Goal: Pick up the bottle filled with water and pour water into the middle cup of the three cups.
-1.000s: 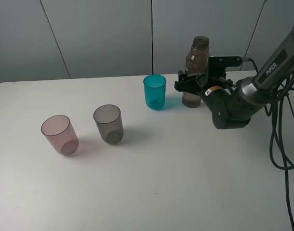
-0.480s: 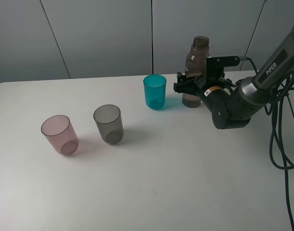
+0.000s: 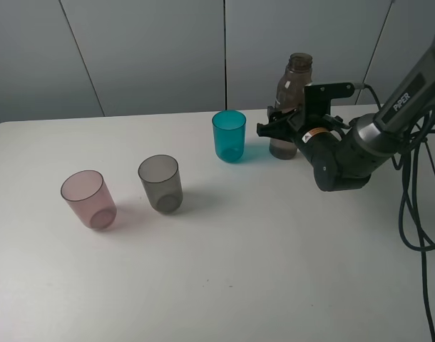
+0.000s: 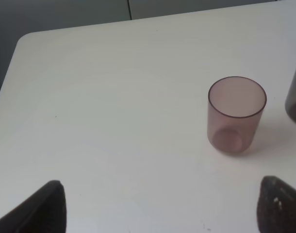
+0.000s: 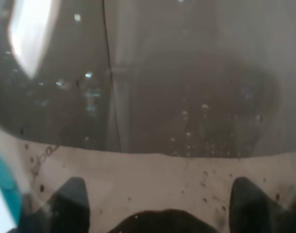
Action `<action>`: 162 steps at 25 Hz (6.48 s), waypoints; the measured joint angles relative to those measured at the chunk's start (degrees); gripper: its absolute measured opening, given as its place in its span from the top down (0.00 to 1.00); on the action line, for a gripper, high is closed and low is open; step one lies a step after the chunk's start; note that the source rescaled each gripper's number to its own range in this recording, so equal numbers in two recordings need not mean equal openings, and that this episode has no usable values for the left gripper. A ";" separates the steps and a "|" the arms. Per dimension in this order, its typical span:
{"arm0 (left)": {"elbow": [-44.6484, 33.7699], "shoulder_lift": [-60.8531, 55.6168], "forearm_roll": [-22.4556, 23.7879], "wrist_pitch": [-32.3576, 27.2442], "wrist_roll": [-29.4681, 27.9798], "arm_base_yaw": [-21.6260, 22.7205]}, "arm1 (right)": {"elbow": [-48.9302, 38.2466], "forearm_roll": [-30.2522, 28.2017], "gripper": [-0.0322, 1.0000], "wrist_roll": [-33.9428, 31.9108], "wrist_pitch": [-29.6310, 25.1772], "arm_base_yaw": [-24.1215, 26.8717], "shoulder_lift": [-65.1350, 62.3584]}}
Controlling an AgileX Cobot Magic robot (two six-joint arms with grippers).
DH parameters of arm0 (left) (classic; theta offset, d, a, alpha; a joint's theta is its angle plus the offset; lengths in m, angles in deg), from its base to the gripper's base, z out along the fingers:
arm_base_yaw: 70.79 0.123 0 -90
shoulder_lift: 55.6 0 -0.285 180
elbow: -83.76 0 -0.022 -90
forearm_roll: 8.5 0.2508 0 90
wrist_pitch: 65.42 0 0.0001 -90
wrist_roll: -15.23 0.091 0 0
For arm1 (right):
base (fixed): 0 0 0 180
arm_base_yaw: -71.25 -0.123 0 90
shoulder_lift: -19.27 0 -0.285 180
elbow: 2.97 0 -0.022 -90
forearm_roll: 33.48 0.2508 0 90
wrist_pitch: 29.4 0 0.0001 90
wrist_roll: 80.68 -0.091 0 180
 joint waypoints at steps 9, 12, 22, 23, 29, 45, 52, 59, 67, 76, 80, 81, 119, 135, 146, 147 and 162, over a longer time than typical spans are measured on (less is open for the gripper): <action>0.00 0.00 0.00 0.00 -0.11 0.00 | -8.23 0.09 0.97 1.03 -3.05 -0.89 -8.94; 0.00 0.00 0.00 0.00 -0.11 0.00 | -12.09 3.62 0.97 5.91 -3.05 -2.87 -14.51; 0.00 0.00 0.00 0.00 -0.19 0.00 | -15.84 21.34 0.97 26.92 -3.46 -16.66 -28.01; 0.00 0.00 0.00 0.00 -0.19 0.00 | -15.84 22.66 0.97 28.51 -3.46 -17.83 -28.24; 0.00 0.00 0.00 0.00 -0.19 0.00 | -14.21 30.02 0.97 37.34 -7.86 -25.14 -28.24; 0.00 0.00 0.00 0.00 -0.19 0.00 | -7.35 24.39 0.97 44.15 -18.69 -25.47 -27.58; 0.00 0.00 0.00 0.00 -0.19 0.00 | -7.35 14.90 0.97 41.75 -20.57 -22.30 -24.37; 0.00 0.00 0.00 0.00 -0.19 0.00 | -7.35 23.76 0.97 48.06 -20.57 -22.19 -23.79; 0.00 0.00 0.00 0.00 -0.19 0.00 | -7.35 19.76 0.97 49.32 -21.11 -22.09 -23.79; 0.00 0.00 0.00 0.00 -0.08 0.00 | -5.03 29.08 0.97 57.45 -20.81 -22.09 -23.79; 0.00 0.00 0.00 0.00 -0.08 0.00 | -4.50 32.48 0.97 64.05 -20.59 -22.09 -23.79; 0.00 0.00 0.00 0.00 -0.08 0.00 | -4.50 32.87 0.97 65.68 -20.59 -22.09 -23.79; 0.00 0.00 0.00 0.00 -0.08 0.00 | -0.51 35.09 0.97 100.39 -14.62 -25.40 -13.93; 0.00 0.00 0.00 0.00 -0.08 0.00 | -0.51 31.82 0.97 105.16 -14.62 -25.40 -13.93; 0.00 0.00 0.00 0.00 -0.08 0.00 | -0.49 30.64 0.97 107.86 -14.62 -25.40 -13.93; 0.00 0.00 0.00 0.00 -0.08 0.00 | -0.49 30.64 0.97 108.14 -14.62 -25.40 -13.93; 0.00 0.00 0.00 0.00 -0.08 0.00 | 1.27 30.20 0.97 111.18 -14.62 -25.40 -13.93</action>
